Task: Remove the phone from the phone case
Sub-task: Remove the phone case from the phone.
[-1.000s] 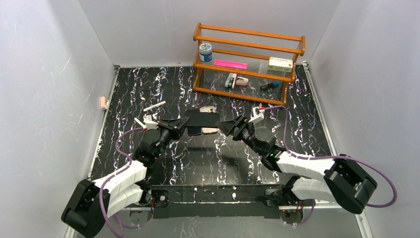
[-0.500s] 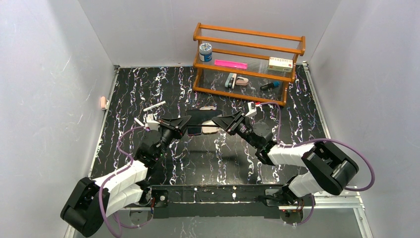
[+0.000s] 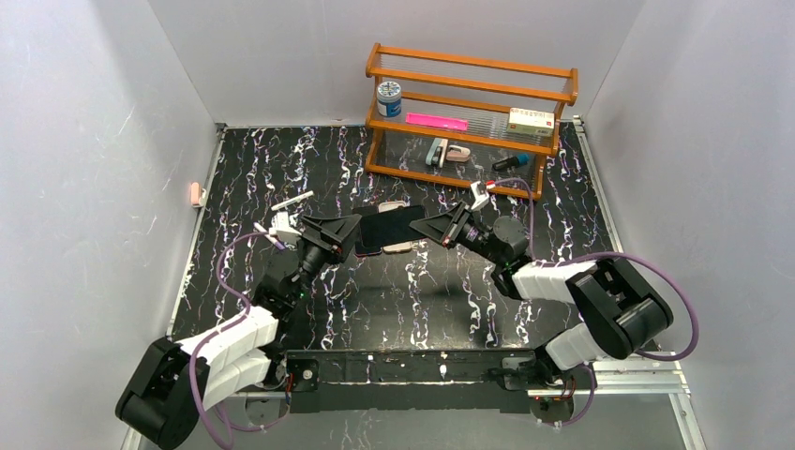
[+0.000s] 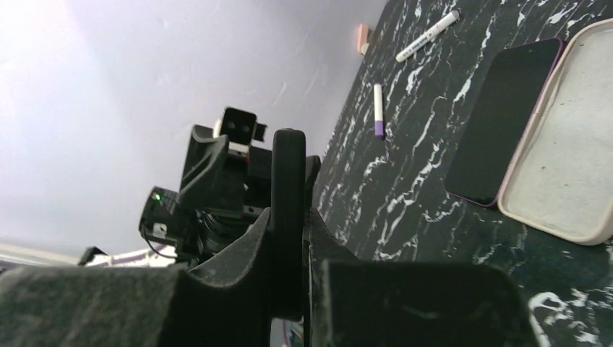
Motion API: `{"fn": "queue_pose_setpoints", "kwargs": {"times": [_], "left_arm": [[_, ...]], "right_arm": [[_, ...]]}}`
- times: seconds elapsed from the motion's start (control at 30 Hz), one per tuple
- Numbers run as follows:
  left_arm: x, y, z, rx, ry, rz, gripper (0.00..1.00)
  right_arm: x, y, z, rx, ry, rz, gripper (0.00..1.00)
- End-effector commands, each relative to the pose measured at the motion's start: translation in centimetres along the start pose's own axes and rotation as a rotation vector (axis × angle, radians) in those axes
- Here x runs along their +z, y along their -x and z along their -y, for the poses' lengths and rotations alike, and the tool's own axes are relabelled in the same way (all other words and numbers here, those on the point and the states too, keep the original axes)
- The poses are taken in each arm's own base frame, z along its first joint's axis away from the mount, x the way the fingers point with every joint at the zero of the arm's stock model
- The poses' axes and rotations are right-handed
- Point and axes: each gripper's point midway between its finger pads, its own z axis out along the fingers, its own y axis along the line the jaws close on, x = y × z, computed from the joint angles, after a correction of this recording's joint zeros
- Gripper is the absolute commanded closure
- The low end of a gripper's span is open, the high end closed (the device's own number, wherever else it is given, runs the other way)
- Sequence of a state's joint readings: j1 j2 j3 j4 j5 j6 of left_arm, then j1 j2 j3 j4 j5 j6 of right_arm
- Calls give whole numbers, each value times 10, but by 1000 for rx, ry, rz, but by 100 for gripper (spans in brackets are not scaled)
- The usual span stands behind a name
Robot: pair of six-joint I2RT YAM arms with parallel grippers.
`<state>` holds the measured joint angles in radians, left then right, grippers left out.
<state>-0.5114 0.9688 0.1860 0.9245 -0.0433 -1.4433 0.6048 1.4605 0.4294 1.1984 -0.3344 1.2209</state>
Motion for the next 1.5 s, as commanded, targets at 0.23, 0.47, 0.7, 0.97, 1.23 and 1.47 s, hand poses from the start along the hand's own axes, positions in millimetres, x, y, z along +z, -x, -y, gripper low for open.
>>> {"fn": "queue_pose_setpoints", "kwargs": {"times": [0.23,0.47,0.7,0.97,1.23,1.47], "left_arm": [[17,-21,22,536,0,-332,14],[14,-36,35,836,-16,-593,12],[6,-59,53,898,-167,-812,13],[-11,-85,65,888,-339,-963,17],[-20,-104,66,831,-388,-1058,41],[-26,-107,63,805,-397,-1091,68]], "right_arm": [[-14,5,-26,-470,69,-296,99],[-23,-2,-37,-627,107,-438,99],[-21,-8,-60,-663,239,-559,99],[-18,-11,-72,-673,330,-634,99],[-12,-25,-76,-686,372,-693,99],[-10,-28,-79,-699,400,-709,99]]}}
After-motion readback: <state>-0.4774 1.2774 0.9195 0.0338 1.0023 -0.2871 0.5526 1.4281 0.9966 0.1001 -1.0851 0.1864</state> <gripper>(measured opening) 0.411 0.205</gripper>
